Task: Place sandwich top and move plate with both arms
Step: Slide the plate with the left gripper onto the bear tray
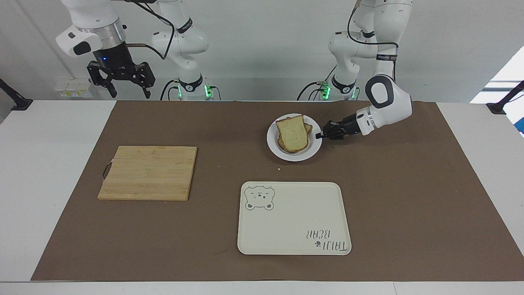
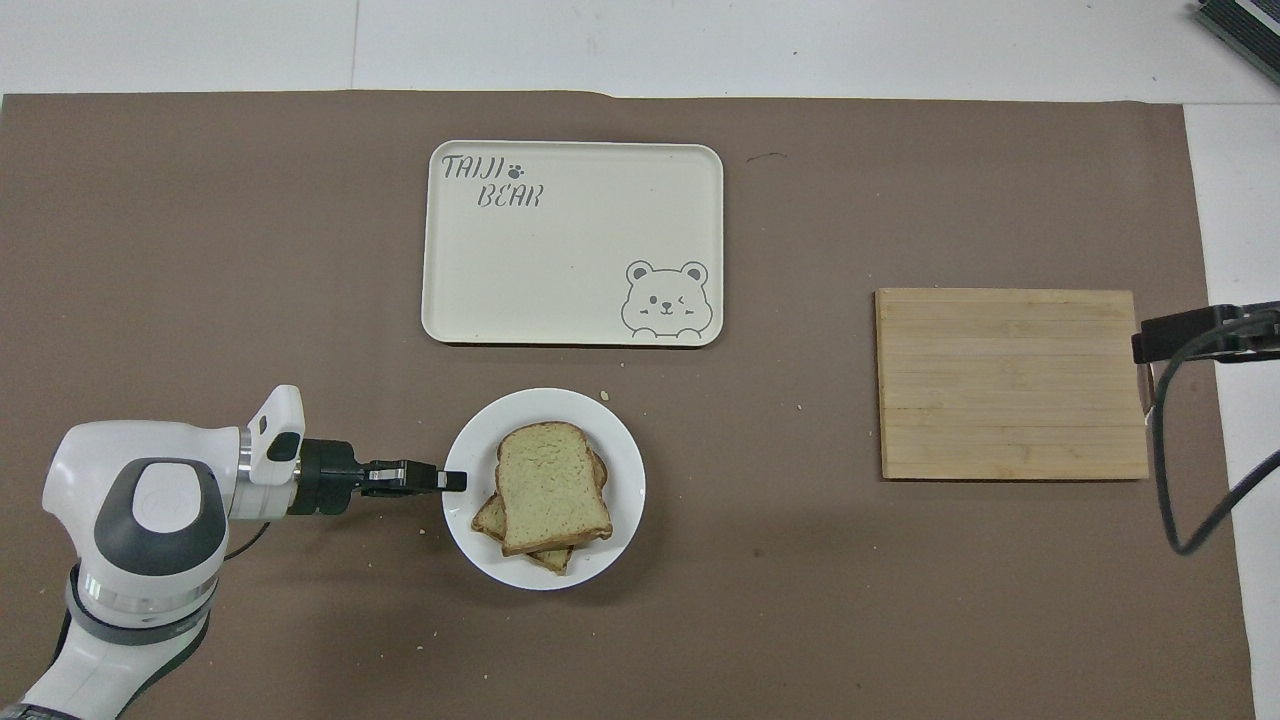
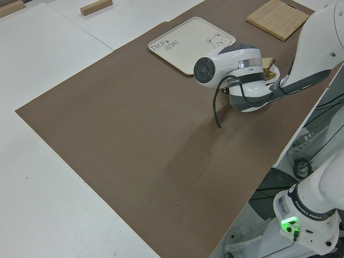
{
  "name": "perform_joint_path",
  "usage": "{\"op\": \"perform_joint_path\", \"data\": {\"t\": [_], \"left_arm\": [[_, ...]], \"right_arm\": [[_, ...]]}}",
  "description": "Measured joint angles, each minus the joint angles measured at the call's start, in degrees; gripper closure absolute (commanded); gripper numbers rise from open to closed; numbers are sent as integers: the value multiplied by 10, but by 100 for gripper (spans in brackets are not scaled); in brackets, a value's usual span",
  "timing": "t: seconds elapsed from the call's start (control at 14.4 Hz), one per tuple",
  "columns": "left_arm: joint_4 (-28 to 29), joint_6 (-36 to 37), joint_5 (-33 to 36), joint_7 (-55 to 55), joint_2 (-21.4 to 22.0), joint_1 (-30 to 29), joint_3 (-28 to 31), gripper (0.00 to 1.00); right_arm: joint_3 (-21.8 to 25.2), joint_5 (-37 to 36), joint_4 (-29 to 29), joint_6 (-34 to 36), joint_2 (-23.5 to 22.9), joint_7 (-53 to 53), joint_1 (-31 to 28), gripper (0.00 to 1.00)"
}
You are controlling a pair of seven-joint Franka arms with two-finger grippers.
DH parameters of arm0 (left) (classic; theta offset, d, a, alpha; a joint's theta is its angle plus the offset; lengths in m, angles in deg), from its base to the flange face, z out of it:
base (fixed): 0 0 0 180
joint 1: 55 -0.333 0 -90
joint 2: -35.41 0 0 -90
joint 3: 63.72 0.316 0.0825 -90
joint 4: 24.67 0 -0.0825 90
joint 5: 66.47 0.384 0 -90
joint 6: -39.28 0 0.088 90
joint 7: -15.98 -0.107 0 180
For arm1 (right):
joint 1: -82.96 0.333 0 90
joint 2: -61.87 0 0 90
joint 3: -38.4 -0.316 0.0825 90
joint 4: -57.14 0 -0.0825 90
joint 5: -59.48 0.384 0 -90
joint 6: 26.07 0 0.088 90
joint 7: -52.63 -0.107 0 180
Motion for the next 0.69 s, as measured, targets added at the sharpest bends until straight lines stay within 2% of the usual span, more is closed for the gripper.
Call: {"op": "perform_joint_path", "data": {"t": [0.28,0.69], "left_arm": [[-85,15,-9,0,-45,0,-1,100],[-259,16,-8,5,-152,-5,0,100]], "right_arm": [[2,0,-1,5,-4,1,-3,0],[2,0,-2,6,-4,1,-6,0]]}}
